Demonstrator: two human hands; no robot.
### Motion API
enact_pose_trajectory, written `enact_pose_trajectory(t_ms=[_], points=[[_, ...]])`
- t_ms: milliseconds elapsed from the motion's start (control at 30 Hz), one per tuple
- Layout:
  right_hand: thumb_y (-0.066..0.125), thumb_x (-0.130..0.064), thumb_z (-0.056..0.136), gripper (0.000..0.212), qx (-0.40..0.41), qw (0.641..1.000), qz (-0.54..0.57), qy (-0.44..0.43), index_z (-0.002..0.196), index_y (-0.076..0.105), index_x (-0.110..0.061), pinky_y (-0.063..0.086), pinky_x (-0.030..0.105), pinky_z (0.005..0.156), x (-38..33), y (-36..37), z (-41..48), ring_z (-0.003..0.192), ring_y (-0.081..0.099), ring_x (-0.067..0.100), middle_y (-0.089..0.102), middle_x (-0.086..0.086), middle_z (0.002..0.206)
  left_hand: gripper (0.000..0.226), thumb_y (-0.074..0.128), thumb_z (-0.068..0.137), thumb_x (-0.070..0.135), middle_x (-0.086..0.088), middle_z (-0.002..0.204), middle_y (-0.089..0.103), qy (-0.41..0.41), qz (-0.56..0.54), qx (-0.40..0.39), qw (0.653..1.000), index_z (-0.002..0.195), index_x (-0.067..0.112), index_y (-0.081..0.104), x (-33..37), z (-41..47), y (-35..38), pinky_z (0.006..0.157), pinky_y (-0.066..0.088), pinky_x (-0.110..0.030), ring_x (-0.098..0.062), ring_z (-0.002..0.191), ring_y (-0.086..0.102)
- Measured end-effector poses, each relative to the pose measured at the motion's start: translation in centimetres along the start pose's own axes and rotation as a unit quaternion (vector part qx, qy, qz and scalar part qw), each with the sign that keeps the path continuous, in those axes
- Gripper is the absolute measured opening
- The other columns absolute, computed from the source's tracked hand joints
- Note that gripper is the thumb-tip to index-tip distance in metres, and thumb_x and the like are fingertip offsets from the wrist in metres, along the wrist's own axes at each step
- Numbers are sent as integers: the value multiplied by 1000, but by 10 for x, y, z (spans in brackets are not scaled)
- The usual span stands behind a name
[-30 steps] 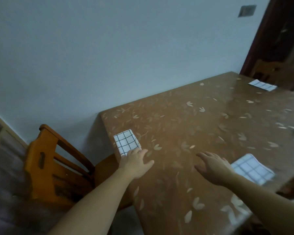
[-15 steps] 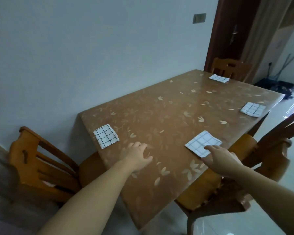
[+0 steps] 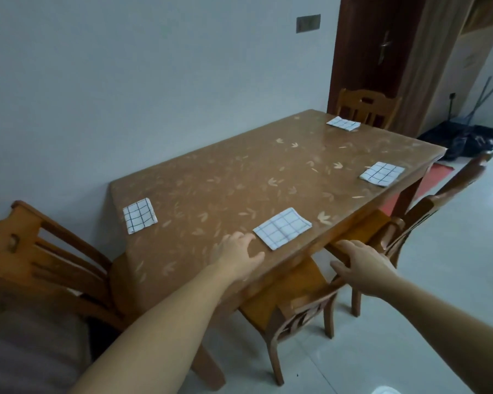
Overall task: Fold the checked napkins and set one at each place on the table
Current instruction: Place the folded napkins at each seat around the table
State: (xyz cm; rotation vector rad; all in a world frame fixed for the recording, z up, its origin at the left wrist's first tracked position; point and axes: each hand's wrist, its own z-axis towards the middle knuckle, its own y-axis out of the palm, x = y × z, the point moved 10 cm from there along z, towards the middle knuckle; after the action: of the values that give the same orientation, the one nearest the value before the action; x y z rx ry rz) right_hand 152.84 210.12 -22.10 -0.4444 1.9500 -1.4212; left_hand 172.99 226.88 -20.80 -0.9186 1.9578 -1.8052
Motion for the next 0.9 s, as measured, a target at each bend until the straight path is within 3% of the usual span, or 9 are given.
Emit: enact_pose_trajectory(t_ms=[367, 667, 800, 900], points=[[46, -59, 92, 61, -45, 995, -67, -60, 146, 33, -34, 44, 45, 106, -1, 17, 117, 134, 44, 20, 37, -5, 153, 59, 44, 90, 59, 2, 146, 43, -73, -60, -7, 995, 141, 31, 42, -5, 90, 54, 104, 36, -41, -22, 132, 40], [47, -54, 93, 62, -99, 991, -53, -71, 145, 38, -21, 44, 42, 103, 1, 25, 225, 127, 49, 25, 42, 4, 148, 62, 42, 93, 58, 1, 151, 38, -174, -84, -29, 981, 148, 30, 35, -31, 133, 75, 108, 34, -44, -24, 137, 37], [51, -47, 93, 62, -141, 986, -28, -84, 144, 40, -13, 44, 44, 101, 2, 43, 271, 123, 51, 29, 44, 11, 145, 61, 52, 93, 48, -4, 151, 39, -256, -183, -15, 949, 147, 24, 38, -34, 145, 92, 107, 39, -44, -28, 135, 40], [52, -33, 94, 47, -170, 980, -1, -107, 128, 53, -1, 48, 42, 91, -2, 59, 298, 107, 56, 29, 56, 16, 124, 56, 58, 94, 39, -6, 142, 49, -348, -295, 1, 890, 143, 18, 43, -34, 151, 113, 95, 45, -35, -25, 123, 52]])
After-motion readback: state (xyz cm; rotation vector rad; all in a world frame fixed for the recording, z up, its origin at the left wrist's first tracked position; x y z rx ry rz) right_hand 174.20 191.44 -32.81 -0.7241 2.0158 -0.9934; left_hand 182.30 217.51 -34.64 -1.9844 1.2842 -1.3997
